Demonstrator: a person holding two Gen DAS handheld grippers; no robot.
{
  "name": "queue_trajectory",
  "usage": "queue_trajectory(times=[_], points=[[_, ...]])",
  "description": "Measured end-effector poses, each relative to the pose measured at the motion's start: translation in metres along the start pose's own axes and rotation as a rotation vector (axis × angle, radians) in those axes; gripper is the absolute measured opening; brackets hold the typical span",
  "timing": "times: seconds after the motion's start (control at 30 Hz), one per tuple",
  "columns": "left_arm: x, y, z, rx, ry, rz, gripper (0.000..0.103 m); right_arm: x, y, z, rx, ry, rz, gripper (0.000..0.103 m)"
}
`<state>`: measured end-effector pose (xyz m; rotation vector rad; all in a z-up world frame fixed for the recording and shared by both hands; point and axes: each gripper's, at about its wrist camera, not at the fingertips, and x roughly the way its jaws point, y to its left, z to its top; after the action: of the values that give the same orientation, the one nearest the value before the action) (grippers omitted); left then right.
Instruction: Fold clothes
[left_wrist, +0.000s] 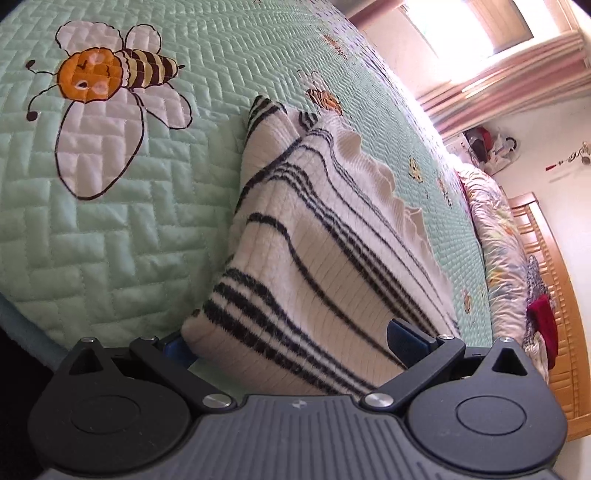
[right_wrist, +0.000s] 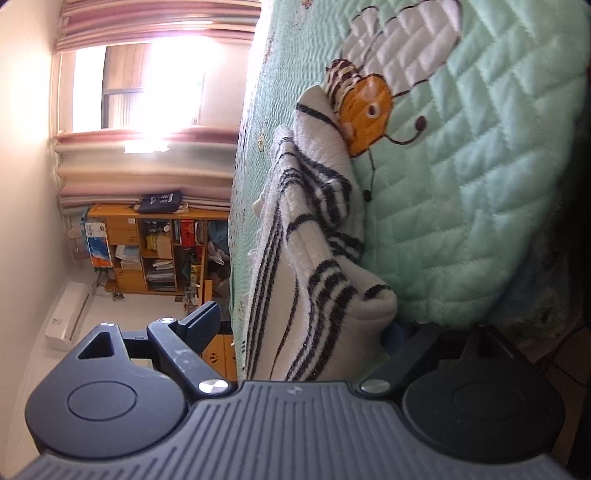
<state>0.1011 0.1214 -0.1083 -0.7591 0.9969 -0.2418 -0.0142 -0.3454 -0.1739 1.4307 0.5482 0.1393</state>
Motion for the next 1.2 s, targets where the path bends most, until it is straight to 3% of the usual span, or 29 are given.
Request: queue_trajectory(times=[0.2, 0.27, 0.3, 0.33, 0.37, 0.4, 0.5, 0.7, 0.87, 1.0, 1.2], points=[[0.013, 0.007, -0.002, -0.043, -0.038, -0.045, 0.102, 0.000, 0.006, -0.005, -0.080, -0.003, -0.019, 0.089], [0.015, 0.003, -0.003, -0.031, -0.047, -0.042, 0.100, 0.002, 0.010, -0.006, -0.131, 0.001, -0.034, 0.070], [0.016, 0.001, -0.003, -0.024, -0.054, -0.038, 0.095, 0.003, 0.012, -0.007, -0.155, 0.006, -0.055, 0.046], [0.017, -0.002, -0.003, -0.011, -0.057, -0.031, 0.078, 0.005, 0.014, -0.007, -0.179, 0.012, -0.084, 0.020], [0.018, -0.004, -0.002, -0.001, -0.051, -0.024, 0.062, 0.007, 0.016, -0.008, -0.203, 0.018, -0.113, 0.019], [0.020, -0.005, -0.001, 0.009, -0.044, -0.017, 0.027, 0.008, 0.017, -0.009, -0.215, 0.020, -0.123, 0.019], [0.021, -0.005, -0.004, -0.008, -0.061, -0.043, 0.023, 0.006, 0.024, -0.009, -0.243, 0.011, -0.102, 0.016], [-0.013, -0.025, -0.012, 0.063, -0.160, -0.097, 0.019, -0.006, 0.061, -0.011, -0.346, -0.027, -0.049, 0.014], [-0.020, -0.030, 0.002, 0.036, -0.161, -0.142, 0.019, -0.026, 0.074, -0.010, -0.288, -0.022, 0.030, 0.013], [-0.023, -0.031, 0.015, 0.010, -0.156, -0.169, 0.019, -0.038, 0.073, -0.007, -0.245, -0.012, 0.035, 0.013], [-0.028, -0.033, 0.035, -0.028, -0.149, -0.209, 0.019, -0.008, 0.088, 0.012, -0.190, 0.008, 0.038, 0.013]])
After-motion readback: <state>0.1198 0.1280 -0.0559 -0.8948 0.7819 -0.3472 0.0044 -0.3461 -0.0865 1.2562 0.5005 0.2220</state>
